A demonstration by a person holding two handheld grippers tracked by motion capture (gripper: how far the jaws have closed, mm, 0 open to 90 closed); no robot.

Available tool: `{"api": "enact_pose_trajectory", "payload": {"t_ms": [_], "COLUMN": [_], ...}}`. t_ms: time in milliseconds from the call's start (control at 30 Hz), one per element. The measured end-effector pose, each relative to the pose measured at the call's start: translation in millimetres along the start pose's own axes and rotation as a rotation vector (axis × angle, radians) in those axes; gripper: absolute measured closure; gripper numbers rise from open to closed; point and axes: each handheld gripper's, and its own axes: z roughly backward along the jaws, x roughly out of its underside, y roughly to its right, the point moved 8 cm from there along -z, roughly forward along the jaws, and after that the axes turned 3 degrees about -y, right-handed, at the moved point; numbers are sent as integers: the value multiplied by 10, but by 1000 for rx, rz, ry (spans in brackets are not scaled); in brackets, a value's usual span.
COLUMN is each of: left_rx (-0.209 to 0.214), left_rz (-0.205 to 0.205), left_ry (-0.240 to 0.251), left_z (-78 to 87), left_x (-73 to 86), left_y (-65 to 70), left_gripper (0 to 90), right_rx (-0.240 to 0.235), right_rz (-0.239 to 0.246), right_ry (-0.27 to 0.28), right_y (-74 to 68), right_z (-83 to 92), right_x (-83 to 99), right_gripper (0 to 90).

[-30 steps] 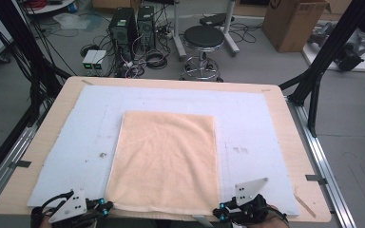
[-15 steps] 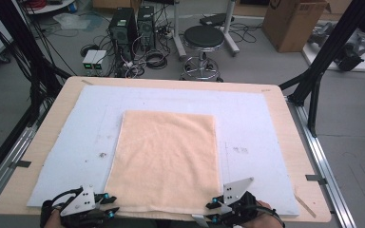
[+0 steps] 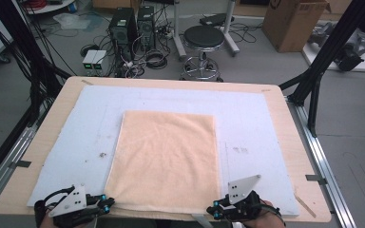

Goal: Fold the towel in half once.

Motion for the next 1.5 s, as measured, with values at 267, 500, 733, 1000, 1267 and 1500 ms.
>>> {"api": "enact_pose_trajectory", "payload": {"t_ms": [267, 500, 733, 1000, 1267, 1500], "left_rx": [34, 42, -29, -181, -381, -417], "left_rz": [-13, 39, 125, 184, 338, 495], "left_ry": [-66, 25, 112, 155, 104, 86], "left_z": [-27, 29, -81, -347, -727, -953], "left_x": [116, -16, -311, -693, -738, -540], "left_y": [52, -27, -435, -1107, -1984, -2468], "left_gripper": [836, 634, 565, 499, 600, 595], "right_rx": [-55, -74, 60, 340, 521, 575], "right_rz": [20, -30, -93, -184, -249, -387], "right_ry": [-74, 2, 69, 138, 124, 113], "right_y": [-85, 30, 476, 1353, 2136, 2700], "right_z": [-156, -62, 95, 284, 371, 384], "right_x": [59, -1, -219, -385, -460, -354], "right_gripper": [889, 709, 620, 526, 527, 512]}}
